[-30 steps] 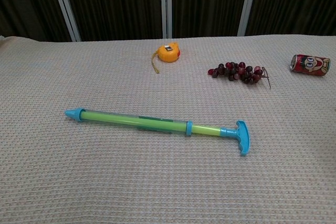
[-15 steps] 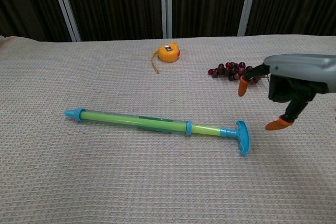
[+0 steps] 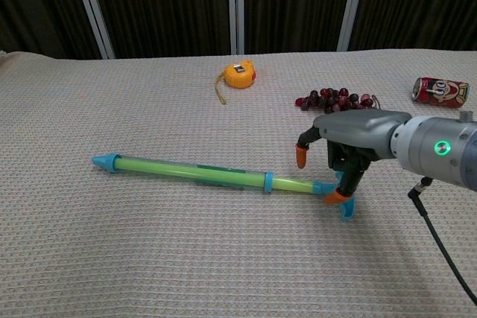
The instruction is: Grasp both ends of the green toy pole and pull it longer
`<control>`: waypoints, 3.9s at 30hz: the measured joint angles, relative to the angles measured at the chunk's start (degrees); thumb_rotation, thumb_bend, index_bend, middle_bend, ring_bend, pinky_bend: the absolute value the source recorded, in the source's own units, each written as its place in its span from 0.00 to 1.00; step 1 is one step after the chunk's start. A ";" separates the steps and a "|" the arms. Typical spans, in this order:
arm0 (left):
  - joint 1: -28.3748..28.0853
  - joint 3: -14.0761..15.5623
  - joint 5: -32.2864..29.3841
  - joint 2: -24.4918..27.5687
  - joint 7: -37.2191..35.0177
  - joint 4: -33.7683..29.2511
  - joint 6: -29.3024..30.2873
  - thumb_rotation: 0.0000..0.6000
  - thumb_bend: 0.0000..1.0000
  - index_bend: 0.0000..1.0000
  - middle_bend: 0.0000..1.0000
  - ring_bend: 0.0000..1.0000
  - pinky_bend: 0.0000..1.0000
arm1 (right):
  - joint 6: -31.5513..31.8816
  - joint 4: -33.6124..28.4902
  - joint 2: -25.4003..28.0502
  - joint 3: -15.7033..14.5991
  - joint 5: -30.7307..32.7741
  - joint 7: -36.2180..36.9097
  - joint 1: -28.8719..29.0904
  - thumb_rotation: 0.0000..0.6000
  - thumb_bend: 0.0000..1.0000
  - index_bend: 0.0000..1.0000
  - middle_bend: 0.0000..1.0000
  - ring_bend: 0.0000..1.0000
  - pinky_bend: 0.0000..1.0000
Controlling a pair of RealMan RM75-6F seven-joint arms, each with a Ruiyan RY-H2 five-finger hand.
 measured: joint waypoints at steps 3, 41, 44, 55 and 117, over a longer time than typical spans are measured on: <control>0.04 -0.13 -0.10 0.03 -0.08 0.03 -0.11 1.00 0.00 0.00 0.00 0.00 0.00 | 1.04 1.32 -1.70 -0.11 2.02 -1.72 0.99 1.00 0.13 0.42 1.00 1.00 1.00; 0.03 -0.82 -0.44 0.06 -0.51 0.46 -2.21 1.00 0.00 0.00 0.01 0.00 0.00 | 4.03 7.51 -4.89 -3.07 2.98 -1.84 1.10 1.00 0.40 0.64 1.00 1.00 1.00; -0.64 -1.21 -0.74 -0.58 -0.31 1.46 -3.04 1.00 0.00 0.00 0.23 0.20 0.17 | 4.00 7.11 -4.39 -2.91 3.01 -1.45 0.93 1.00 0.45 0.66 1.00 1.00 1.00; -9.49 -3.14 2.63 -8.75 -3.89 12.94 -12.79 1.00 0.03 0.27 0.79 0.75 0.99 | 4.24 4.51 -2.42 -2.60 6.43 -2.64 1.03 1.00 0.51 0.68 1.00 1.00 1.00; -23.43 -4.90 -12.71 -25.46 -6.32 18.16 -31.07 1.00 0.48 0.68 0.95 0.87 1.00 | 9.27 -0.55 -0.73 -2.28 12.83 -5.82 2.60 1.00 0.52 0.69 1.00 1.00 1.00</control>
